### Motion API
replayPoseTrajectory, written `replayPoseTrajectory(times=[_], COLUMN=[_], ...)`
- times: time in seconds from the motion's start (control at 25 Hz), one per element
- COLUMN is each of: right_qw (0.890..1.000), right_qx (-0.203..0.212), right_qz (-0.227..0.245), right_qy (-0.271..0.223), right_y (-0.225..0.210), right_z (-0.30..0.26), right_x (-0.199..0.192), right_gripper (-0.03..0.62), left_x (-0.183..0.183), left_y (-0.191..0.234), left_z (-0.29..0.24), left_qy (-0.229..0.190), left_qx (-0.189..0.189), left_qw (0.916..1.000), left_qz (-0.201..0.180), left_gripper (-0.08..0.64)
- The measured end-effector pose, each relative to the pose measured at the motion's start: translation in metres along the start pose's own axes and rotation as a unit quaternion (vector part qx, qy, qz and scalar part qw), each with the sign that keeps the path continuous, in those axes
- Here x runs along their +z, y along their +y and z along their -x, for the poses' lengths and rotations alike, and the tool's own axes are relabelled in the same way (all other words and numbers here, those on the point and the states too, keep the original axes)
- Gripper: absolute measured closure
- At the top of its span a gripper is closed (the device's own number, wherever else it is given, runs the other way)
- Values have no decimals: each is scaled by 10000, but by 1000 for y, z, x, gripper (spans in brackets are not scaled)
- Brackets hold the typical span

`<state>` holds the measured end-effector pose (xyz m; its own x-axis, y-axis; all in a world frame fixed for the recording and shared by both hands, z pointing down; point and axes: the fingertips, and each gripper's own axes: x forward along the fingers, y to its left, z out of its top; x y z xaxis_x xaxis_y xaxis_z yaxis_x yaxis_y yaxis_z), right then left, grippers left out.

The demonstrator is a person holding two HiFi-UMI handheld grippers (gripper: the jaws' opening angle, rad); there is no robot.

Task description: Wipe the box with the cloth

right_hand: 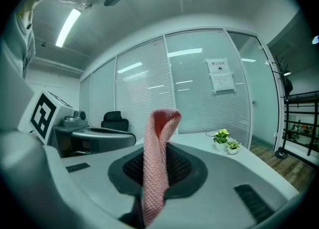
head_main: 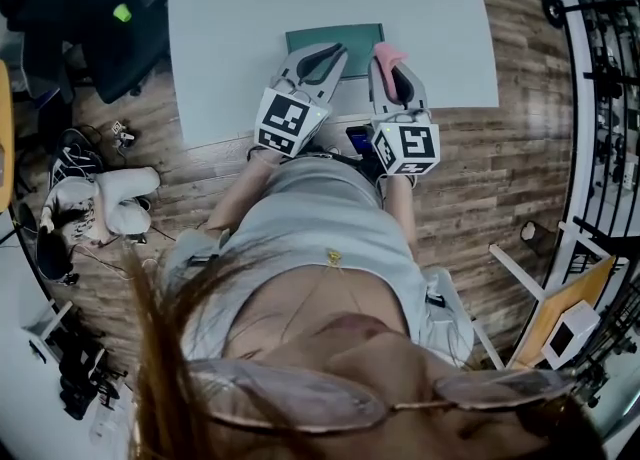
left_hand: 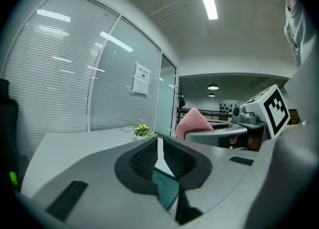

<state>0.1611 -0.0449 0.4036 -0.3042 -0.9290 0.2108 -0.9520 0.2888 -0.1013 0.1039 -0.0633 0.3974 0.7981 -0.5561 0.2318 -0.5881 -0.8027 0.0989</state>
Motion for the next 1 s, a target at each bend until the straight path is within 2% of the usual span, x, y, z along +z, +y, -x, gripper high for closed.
replayPoseTrajectory(times=[0.48,0.6,0.76,1.0], right_qw=[9983,9970,9952,9913], right_qx=[-416,-530,-624,-681], right_qz=[157,208,195,220], right_qy=[374,521,726,1104], right_y=[-16,-26,-41,-64], right_z=[-41,-45,-47,-58], right_x=[-24,-34,-48,-73], right_gripper=[554,554,554,554], left_x=[-51,-71,-94,-127], left_y=[59,65,71,81], left_z=[-2,-3,0,0], left_qy=[532,776,1078,1406], left_qx=[-100,-203,-197,3], left_qw=[9984,9966,9938,9891], left_qz=[161,190,197,435], left_gripper=[515,446,443,412])
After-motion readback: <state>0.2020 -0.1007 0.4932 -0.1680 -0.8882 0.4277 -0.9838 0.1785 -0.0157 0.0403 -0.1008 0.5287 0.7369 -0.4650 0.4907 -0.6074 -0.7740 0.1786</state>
